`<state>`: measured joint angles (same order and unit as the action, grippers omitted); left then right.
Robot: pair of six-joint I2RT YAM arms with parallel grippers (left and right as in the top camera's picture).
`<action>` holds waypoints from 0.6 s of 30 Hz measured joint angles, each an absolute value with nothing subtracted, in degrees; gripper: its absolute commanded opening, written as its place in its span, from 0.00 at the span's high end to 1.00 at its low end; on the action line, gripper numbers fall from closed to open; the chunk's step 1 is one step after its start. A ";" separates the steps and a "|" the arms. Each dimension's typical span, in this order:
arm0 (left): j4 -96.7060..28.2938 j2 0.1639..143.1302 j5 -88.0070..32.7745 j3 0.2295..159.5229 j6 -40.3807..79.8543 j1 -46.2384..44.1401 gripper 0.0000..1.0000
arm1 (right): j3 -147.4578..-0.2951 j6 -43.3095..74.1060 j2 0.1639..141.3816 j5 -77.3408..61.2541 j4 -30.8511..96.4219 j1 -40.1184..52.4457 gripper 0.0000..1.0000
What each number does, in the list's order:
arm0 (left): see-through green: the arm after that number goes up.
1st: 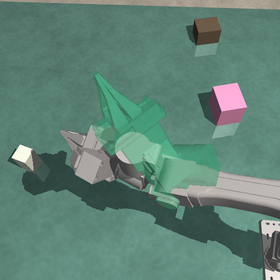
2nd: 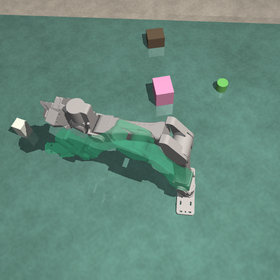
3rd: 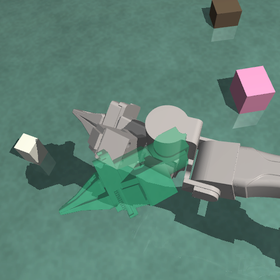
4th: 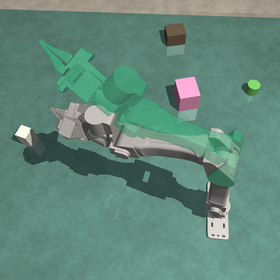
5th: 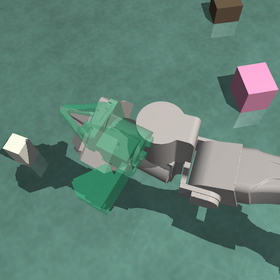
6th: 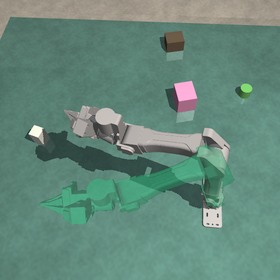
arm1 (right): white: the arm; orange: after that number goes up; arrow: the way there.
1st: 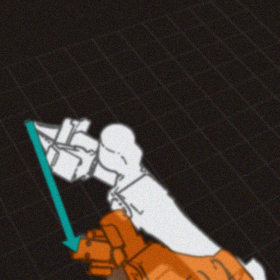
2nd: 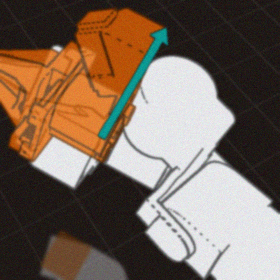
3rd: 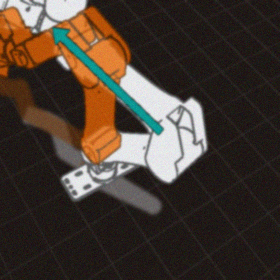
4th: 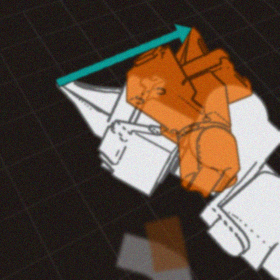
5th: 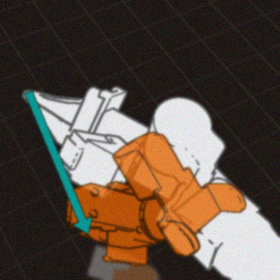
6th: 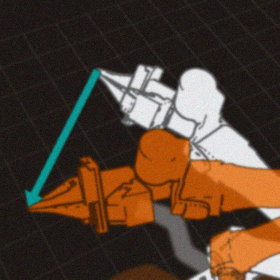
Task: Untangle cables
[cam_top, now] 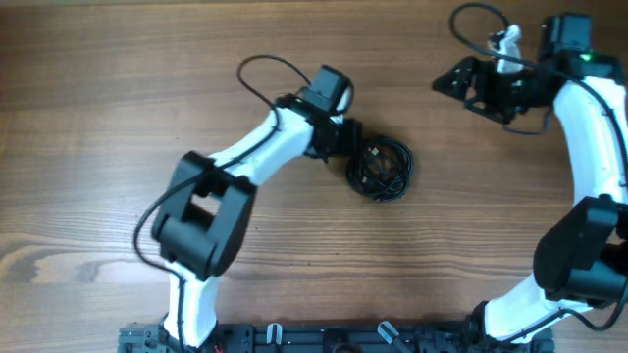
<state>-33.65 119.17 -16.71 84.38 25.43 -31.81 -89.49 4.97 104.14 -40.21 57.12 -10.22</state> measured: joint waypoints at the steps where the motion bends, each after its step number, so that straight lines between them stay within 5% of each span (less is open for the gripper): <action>1: -32.64 121.08 -17.06 84.38 24.84 -33.52 0.33 | -89.49 4.95 104.14 -39.88 57.69 -11.00 0.00; 4: -32.32 121.75 -15.49 84.40 24.21 -35.83 0.44 | -89.38 4.71 104.14 -39.81 57.98 -10.31 0.00; 5: -32.32 121.75 -14.74 84.40 24.21 -36.01 0.74 | -89.21 4.47 104.14 -39.81 58.04 -9.98 0.00; 7: -32.64 121.78 -13.96 84.40 24.05 -36.18 0.92 | -88.53 4.23 104.14 -39.83 58.02 -9.80 0.00; 13: -37.12 119.39 -10.33 84.38 23.64 -35.00 0.96 | -85.84 -7.70 104.14 -47.79 60.31 -9.80 0.00; 18: -43.51 102.48 -9.32 84.23 26.55 -27.79 0.96 | -85.69 -19.51 104.14 -59.22 60.73 -9.41 0.05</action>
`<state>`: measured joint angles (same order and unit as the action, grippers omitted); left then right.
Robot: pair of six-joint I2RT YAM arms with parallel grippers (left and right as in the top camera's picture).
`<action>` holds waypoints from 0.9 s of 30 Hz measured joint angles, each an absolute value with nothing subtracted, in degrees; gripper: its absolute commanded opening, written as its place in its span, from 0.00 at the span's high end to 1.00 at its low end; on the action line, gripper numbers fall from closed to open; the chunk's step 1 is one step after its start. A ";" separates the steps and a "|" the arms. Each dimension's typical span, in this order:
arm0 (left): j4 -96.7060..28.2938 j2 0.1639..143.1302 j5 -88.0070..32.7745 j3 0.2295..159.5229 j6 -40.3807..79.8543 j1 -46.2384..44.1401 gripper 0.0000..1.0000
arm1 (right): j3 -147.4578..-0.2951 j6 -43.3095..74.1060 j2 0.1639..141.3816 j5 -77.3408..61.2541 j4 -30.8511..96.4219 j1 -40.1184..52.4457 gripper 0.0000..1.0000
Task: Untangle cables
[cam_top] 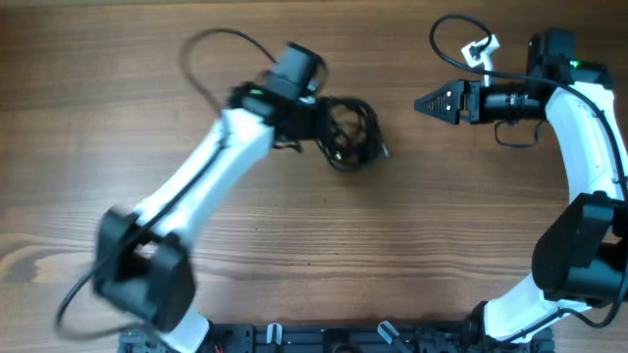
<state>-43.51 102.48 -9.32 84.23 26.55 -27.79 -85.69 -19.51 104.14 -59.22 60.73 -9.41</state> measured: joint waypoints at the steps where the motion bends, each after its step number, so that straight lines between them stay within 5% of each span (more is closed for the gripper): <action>1: -44.69 98.28 -9.47 84.27 27.11 -25.87 0.96 | -85.65 -16.73 104.14 -59.66 58.92 -9.41 0.10; 7: -47.31 94.87 -17.06 84.27 21.43 -21.82 0.96 | -85.62 -12.91 104.14 -61.95 61.01 -4.78 0.25; 9: -49.69 94.91 -18.52 84.27 15.33 -21.78 0.96 | -85.62 -14.31 104.14 -62.17 60.71 -2.00 0.39; 11: -52.21 95.11 -18.94 84.27 9.67 -21.78 0.96 | -85.62 -13.89 104.14 -62.52 59.18 -0.82 0.66; 15: -52.34 95.46 -17.87 84.27 8.80 -21.78 0.96 | -85.73 -9.69 104.14 -62.70 58.72 -0.43 0.42; 22: -52.60 95.48 -16.82 84.27 16.73 -21.78 0.96 | -85.62 -10.31 104.14 -51.92 60.84 13.37 0.43; 23: -52.95 95.48 -16.62 84.27 17.43 -21.78 0.96 | -85.62 -8.40 104.14 -49.34 59.42 14.87 0.55; 25: -53.69 95.48 -16.64 84.27 18.57 -21.78 0.96 | -85.62 -5.30 104.14 -45.39 57.89 17.10 0.96; 27: -54.37 95.48 -16.84 84.27 19.55 -21.78 0.96 | -85.60 -3.49 104.14 -43.68 55.53 18.65 0.96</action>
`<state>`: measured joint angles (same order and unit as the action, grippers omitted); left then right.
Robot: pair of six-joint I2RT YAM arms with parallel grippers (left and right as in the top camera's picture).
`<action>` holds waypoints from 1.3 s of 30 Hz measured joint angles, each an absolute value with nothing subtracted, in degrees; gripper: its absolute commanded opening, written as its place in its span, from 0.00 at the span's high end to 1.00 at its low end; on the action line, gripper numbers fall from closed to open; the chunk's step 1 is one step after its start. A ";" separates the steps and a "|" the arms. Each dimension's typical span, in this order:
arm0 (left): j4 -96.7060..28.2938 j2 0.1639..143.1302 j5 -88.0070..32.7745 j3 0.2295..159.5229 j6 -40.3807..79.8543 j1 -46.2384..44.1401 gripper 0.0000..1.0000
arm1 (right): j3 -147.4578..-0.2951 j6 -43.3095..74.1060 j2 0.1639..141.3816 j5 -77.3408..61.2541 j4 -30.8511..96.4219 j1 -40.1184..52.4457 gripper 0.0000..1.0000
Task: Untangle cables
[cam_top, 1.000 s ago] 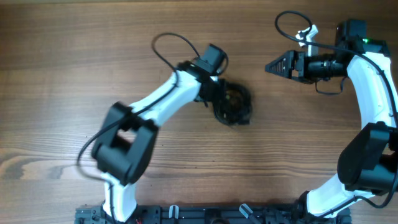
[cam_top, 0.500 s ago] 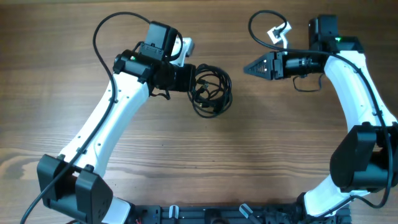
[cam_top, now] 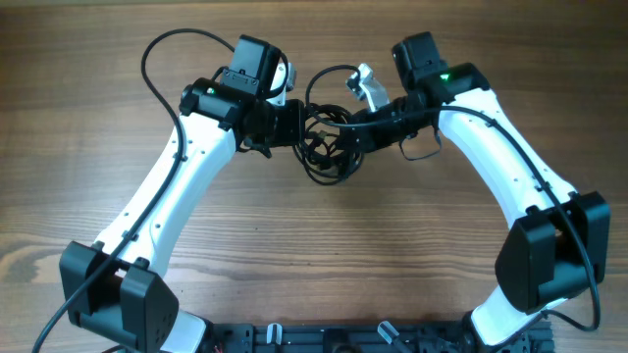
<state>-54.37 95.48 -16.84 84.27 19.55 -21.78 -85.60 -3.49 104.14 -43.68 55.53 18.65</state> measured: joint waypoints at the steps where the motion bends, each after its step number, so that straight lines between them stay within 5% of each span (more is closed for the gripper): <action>1: -54.63 95.48 -15.94 84.27 21.06 -21.80 0.96 | -85.60 -3.01 104.14 -44.16 54.08 18.61 0.96; 6: -57.17 95.48 -4.54 84.27 32.38 -21.85 0.96 | -85.58 -4.71 98.63 -58.74 51.86 10.66 0.96; 14: -55.53 95.46 -7.07 80.38 38.26 -15.99 0.96 | -85.19 -9.87 94.85 -80.86 41.47 -2.02 0.95; 24: -46.37 95.42 -12.45 72.79 38.26 -14.11 0.96 | -84.97 -7.68 94.59 -85.95 26.37 -2.79 0.94; 32: -41.06 95.18 -12.32 63.90 37.60 -8.16 0.96 | -84.75 5.02 94.59 -76.34 22.41 -2.90 0.96; 39: -36.80 95.33 -19.68 62.24 22.94 -6.70 0.96 | -83.90 8.56 94.35 -49.56 43.33 -4.82 0.96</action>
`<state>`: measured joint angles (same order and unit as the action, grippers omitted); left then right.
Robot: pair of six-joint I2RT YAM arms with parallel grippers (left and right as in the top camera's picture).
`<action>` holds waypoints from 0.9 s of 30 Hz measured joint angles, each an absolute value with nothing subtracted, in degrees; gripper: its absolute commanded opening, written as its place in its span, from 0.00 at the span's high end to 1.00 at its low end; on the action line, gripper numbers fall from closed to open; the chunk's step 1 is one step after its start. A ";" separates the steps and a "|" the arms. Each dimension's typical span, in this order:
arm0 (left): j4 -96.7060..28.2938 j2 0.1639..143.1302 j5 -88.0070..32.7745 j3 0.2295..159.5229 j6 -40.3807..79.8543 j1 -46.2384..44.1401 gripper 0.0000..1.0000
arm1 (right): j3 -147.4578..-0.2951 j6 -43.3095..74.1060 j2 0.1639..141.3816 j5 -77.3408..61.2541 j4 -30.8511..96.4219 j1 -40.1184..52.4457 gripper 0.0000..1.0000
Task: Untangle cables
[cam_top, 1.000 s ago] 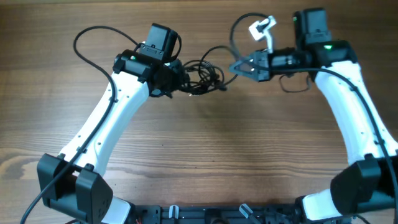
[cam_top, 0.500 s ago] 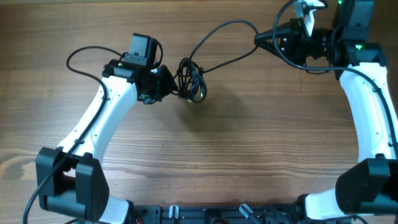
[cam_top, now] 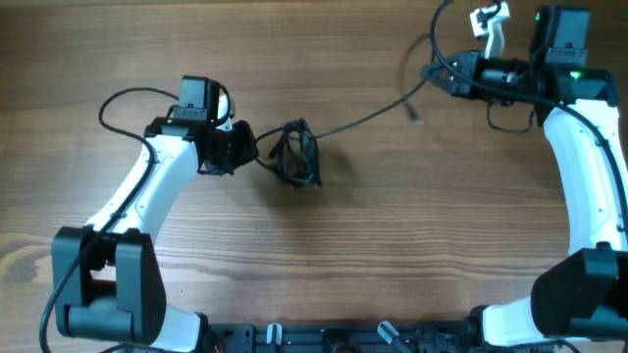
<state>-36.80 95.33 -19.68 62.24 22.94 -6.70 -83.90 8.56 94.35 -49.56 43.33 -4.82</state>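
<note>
A tangled bundle of black cable (cam_top: 294,157) lies on the wooden table left of centre. My left gripper (cam_top: 247,149) is at the bundle's left edge, shut on it. One strand (cam_top: 363,120) runs out of the bundle up and to the right, to my right gripper (cam_top: 430,72) at the far right, which is shut on it. A short loose end with a plug (cam_top: 417,116) hangs just below that gripper. How the strands cross inside the bundle is too small to tell.
The wooden table (cam_top: 392,245) spreads all round. The arms' own thin black wires loop beside the left wrist (cam_top: 123,98) and above the right wrist (cam_top: 442,25). The arm bases stand at the front edge (cam_top: 324,338).
Both grippers have moved apart: the left now further left with the bundle, the right back at the far right corner. A long strand now stretches out between them, and the bundle looks smaller.
My left gripper was at the bundle in mid-table while the right stayed far right. The bundle then stood further left and back, the right gripper pointing towards it. Both grippers then met at the bundle. Now they are apart with one strand drawn out.
</note>
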 measured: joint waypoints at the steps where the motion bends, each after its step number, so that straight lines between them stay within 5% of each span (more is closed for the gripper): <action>1: -36.14 95.35 -21.23 62.19 21.28 -6.66 0.96 | -82.21 8.51 94.11 -47.33 43.51 -4.82 0.96; 7: -32.91 95.37 -24.14 61.91 16.86 -7.60 0.96 | -66.26 8.32 93.76 -42.26 36.95 -4.03 0.93; 9: -31.18 95.37 -24.18 61.17 16.58 -9.50 0.96 | -62.37 8.29 93.78 -41.87 33.45 -3.99 0.83; 10: -30.09 95.37 -24.18 60.80 16.56 -10.90 0.96 | -60.60 8.19 93.76 -41.69 31.66 -3.99 0.67; 12: -28.77 95.42 -24.21 60.66 16.58 -12.86 0.96 | -58.65 7.99 93.76 -41.50 30.68 -3.99 0.50; 19: -27.79 95.42 -24.36 60.62 15.49 -14.31 0.96 | -63.46 7.68 92.84 -42.02 34.98 -2.74 0.26; 24: -28.05 95.42 -24.36 60.62 15.05 -14.31 0.96 | -66.35 10.96 89.89 -26.06 38.61 8.71 0.26; 27: -28.25 95.42 -24.36 60.62 13.98 -14.31 0.96 | -66.35 13.26 89.86 -17.96 38.35 12.60 0.38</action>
